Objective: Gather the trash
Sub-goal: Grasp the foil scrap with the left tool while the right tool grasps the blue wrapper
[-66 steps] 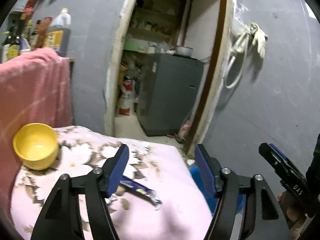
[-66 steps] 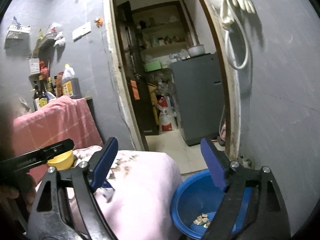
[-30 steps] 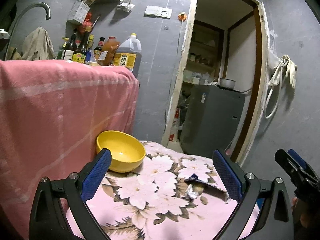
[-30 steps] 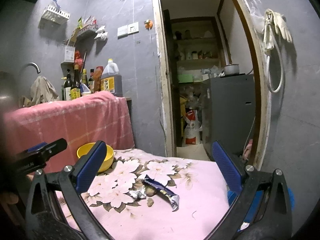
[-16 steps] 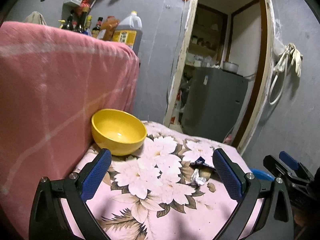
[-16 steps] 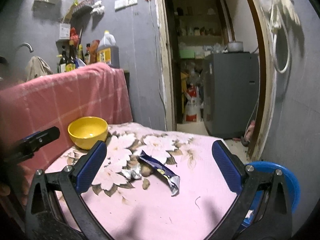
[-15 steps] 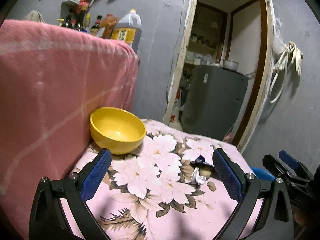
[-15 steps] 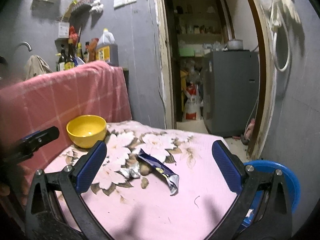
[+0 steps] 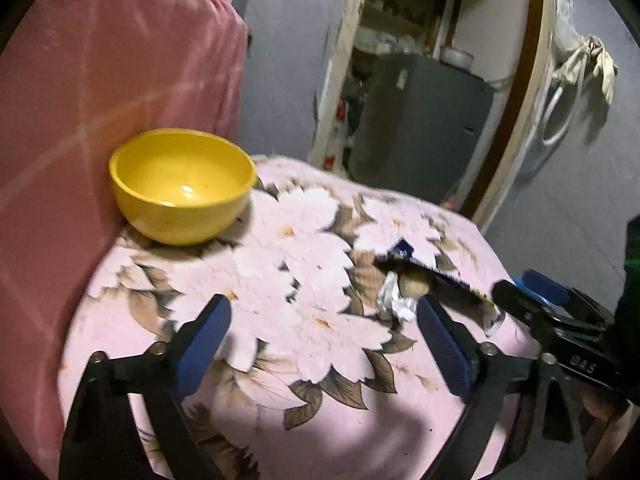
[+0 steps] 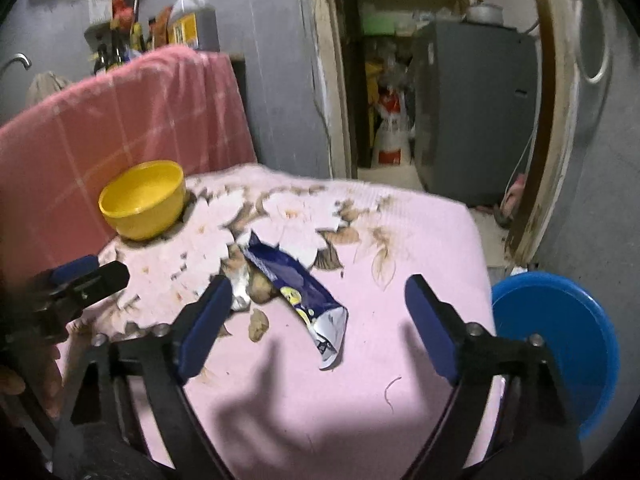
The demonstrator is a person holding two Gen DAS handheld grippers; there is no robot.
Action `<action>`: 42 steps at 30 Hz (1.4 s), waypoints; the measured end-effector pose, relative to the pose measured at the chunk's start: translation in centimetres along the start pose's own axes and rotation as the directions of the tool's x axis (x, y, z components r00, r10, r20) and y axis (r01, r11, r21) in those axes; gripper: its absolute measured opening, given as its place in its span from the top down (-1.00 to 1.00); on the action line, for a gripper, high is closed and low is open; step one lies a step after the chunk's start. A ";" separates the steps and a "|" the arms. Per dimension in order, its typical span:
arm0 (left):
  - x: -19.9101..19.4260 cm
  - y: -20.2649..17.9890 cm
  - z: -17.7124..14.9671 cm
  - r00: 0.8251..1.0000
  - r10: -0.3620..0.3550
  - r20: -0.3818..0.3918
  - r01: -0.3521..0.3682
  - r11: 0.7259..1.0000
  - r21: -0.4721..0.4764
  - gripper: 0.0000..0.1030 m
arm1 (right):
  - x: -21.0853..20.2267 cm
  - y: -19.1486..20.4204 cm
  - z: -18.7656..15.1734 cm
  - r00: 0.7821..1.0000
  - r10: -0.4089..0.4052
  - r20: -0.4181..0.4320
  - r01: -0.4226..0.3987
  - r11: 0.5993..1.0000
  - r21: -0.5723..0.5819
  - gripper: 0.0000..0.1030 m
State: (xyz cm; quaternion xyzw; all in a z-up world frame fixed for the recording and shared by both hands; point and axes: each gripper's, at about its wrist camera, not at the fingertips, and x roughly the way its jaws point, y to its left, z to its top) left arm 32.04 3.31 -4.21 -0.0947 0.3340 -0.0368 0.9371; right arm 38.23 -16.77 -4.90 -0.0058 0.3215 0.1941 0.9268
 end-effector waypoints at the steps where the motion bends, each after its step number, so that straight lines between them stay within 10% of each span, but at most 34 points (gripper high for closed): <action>1: 0.4 -0.1 -0.1 1.000 -0.005 -0.018 0.005 1.000 0.007 -0.56 | 0.6 0.0 0.0 1.000 0.007 -0.027 -0.007 1.000 -0.005 -0.62; 15: 4.7 -2.1 0.0 0.979 -0.069 -0.191 0.088 0.992 0.089 -0.28 | 5.0 -0.6 -0.3 0.984 0.025 -0.175 -0.031 0.999 -0.030 0.52; 42: 7.1 -4.1 1.5 0.966 -0.098 -0.241 0.122 0.989 0.085 0.57 | 3.0 -2.7 -0.7 0.990 0.093 -0.101 -0.083 0.992 0.099 0.59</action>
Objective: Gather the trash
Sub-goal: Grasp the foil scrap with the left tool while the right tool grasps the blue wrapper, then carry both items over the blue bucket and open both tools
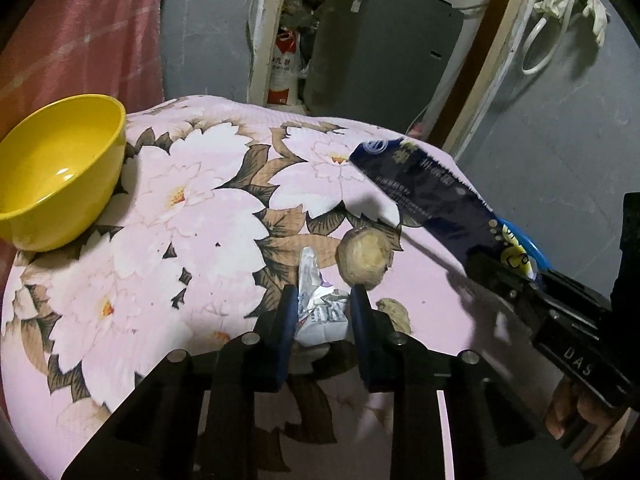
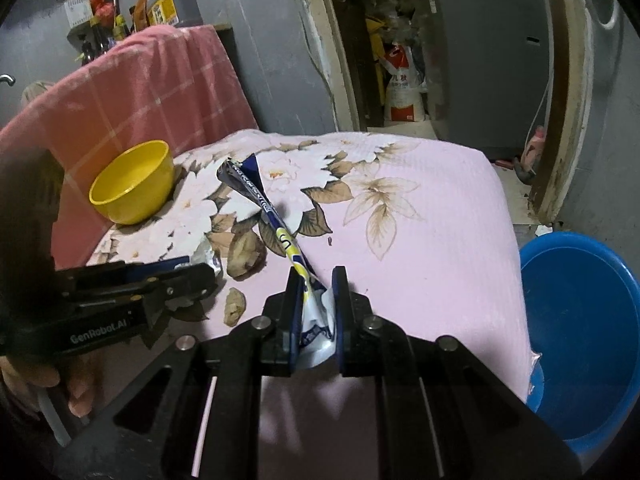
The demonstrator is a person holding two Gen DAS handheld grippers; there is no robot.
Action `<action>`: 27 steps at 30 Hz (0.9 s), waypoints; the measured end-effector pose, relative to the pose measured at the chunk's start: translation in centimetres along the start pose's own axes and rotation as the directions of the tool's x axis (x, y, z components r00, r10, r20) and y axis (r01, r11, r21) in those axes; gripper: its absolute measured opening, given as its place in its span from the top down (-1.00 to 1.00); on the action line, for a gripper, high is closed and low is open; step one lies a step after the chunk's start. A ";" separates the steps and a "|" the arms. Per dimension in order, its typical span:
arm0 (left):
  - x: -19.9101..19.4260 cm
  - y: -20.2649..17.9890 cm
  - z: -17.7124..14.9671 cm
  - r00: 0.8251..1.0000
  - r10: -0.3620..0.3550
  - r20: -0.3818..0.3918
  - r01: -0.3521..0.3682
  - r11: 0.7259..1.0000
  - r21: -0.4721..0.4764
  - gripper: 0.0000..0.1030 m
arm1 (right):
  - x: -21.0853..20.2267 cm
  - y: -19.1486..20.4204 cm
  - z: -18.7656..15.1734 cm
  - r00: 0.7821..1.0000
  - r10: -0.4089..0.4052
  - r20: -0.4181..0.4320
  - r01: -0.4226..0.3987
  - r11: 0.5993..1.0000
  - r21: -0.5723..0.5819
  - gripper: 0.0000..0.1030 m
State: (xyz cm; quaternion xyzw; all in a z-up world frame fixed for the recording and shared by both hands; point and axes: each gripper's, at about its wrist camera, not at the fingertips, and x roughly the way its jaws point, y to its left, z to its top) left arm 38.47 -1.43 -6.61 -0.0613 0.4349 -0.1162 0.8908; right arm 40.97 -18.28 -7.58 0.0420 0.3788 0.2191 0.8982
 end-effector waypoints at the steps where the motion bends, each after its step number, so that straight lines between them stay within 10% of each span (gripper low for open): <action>1: -0.3 -0.1 -0.2 1.000 -0.001 0.007 0.001 1.000 -0.005 0.57 | -0.3 -0.1 0.0 1.000 0.003 0.008 -0.003 1.000 0.004 0.59; 9: -4.3 -1.3 0.2 0.988 -0.026 0.155 0.036 0.998 -0.057 0.58 | -4.8 -0.3 0.4 0.988 0.008 0.151 -0.011 1.000 0.024 0.59; 21: -10.9 -8.8 3.6 0.878 -0.106 0.467 0.084 0.994 0.068 0.57 | -14.2 -2.4 1.0 0.891 -0.093 0.445 0.072 0.995 0.065 0.59; 27: -11.2 -13.6 4.7 0.866 -0.178 0.467 0.102 0.978 0.184 0.57 | -17.6 -4.9 0.6 0.854 -0.148 0.499 0.104 0.988 0.115 0.58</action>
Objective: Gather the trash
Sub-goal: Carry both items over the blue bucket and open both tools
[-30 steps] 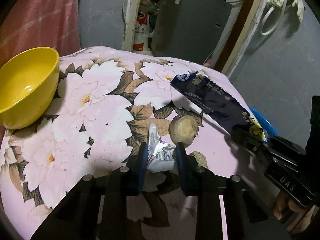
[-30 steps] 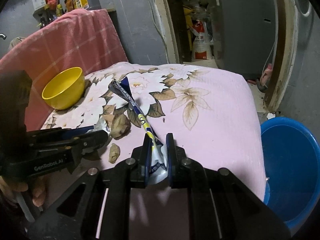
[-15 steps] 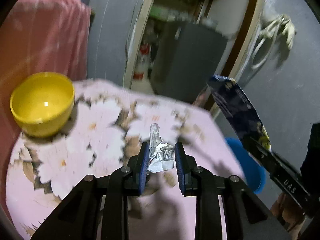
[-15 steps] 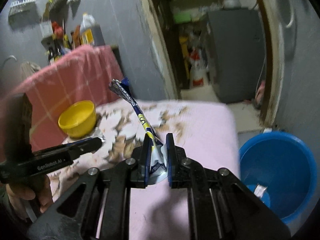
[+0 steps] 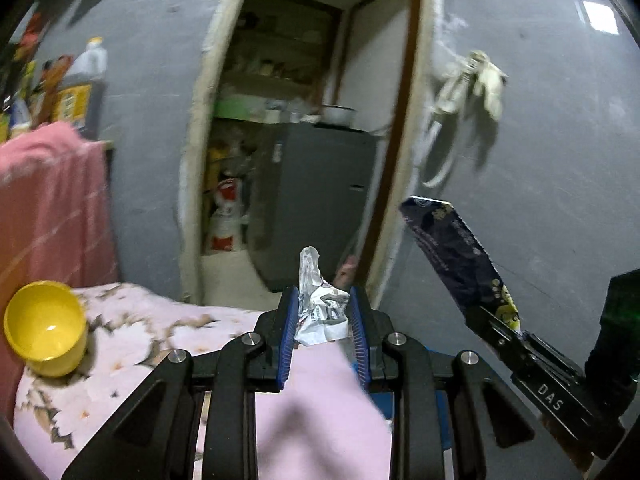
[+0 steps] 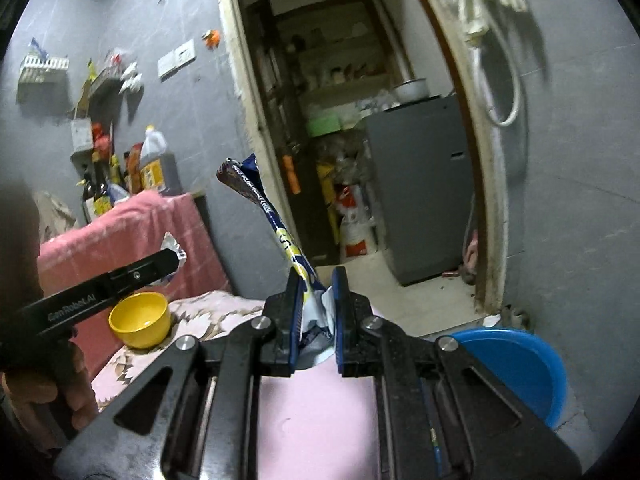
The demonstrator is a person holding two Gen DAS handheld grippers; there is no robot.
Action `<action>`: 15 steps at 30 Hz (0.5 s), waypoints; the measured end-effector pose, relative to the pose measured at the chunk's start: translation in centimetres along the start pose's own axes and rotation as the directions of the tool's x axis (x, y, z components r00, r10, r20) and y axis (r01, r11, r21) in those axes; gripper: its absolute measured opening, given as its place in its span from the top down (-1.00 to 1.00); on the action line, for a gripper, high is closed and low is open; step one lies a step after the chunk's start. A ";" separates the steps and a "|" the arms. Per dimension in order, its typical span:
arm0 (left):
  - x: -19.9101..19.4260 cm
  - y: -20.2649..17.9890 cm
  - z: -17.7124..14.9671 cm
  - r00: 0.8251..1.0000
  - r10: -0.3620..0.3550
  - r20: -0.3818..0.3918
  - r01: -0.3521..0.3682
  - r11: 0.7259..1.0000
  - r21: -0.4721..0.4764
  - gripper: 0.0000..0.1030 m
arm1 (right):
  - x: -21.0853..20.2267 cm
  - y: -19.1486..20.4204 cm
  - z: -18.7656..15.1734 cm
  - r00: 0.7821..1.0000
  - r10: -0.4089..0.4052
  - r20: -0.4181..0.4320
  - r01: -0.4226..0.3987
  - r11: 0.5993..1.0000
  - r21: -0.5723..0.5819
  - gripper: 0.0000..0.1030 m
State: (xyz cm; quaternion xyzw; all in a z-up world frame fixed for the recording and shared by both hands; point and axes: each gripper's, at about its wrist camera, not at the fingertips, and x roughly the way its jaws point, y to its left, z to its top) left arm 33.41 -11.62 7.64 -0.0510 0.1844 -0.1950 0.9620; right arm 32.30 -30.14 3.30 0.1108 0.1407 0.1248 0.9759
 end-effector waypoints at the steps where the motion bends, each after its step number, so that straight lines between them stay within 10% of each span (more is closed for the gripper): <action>1: 0.4 -0.8 0.0 1.000 -0.009 -0.004 0.009 1.000 0.015 0.57 | -0.2 -0.5 0.1 1.000 -0.010 0.005 0.010 1.000 0.005 0.58; 15: 8.1 -8.4 -2.8 0.981 -0.122 -0.151 0.137 0.986 0.092 0.57 | -1.1 -9.3 -2.2 0.989 -0.142 -0.052 0.145 0.987 0.074 0.58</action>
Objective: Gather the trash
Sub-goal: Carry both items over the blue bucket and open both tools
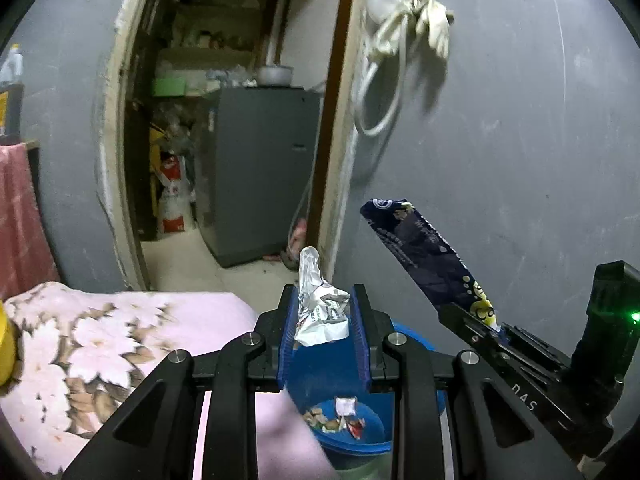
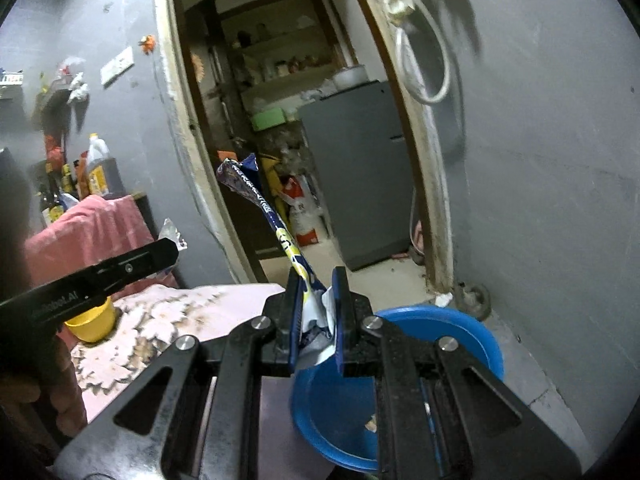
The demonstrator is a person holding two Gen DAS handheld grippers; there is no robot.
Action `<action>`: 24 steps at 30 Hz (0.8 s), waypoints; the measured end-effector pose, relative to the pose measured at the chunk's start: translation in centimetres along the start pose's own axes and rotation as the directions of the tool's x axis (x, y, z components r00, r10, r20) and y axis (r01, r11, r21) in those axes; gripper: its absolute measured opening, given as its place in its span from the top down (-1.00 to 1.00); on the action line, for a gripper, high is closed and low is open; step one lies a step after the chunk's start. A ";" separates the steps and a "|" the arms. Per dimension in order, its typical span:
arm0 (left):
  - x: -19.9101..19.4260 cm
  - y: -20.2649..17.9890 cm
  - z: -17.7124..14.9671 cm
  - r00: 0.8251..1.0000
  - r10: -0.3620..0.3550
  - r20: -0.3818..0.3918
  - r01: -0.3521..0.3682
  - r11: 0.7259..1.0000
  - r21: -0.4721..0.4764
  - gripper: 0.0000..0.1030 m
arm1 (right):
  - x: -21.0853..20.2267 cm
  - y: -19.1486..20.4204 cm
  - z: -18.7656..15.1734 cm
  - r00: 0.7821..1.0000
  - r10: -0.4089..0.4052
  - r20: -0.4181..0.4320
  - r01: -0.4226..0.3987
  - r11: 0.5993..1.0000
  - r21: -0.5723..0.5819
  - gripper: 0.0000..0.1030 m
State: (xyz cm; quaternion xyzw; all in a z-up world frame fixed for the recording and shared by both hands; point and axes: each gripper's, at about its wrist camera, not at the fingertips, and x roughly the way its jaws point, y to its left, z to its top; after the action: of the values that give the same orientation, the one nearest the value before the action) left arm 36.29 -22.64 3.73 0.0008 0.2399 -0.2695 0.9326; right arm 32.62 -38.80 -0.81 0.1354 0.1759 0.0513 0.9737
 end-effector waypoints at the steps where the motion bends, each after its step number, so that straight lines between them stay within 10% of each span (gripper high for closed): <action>1: 0.7 -0.3 -0.2 1.000 -0.003 -0.014 0.003 1.000 0.005 0.57 | 0.3 -0.6 -0.3 1.000 -0.006 -0.010 0.006 1.000 0.011 0.58; 15: 8.9 -1.2 -4.0 0.967 -0.002 -0.253 0.002 1.000 0.000 0.36 | 4.5 -5.9 -4.1 0.986 -0.022 -0.167 0.045 0.989 0.138 0.52; 24: 10.6 0.0 -5.7 0.955 0.016 -0.298 -0.022 1.000 -0.015 0.13 | 5.6 -7.3 -5.7 0.974 -0.038 -0.224 0.080 0.980 0.181 0.13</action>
State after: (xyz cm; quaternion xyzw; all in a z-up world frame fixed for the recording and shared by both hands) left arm 41.53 -27.22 -6.09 0.0353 0.3800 -0.2552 0.8884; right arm 36.16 -43.54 -9.80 0.2155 0.2901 0.0199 0.9322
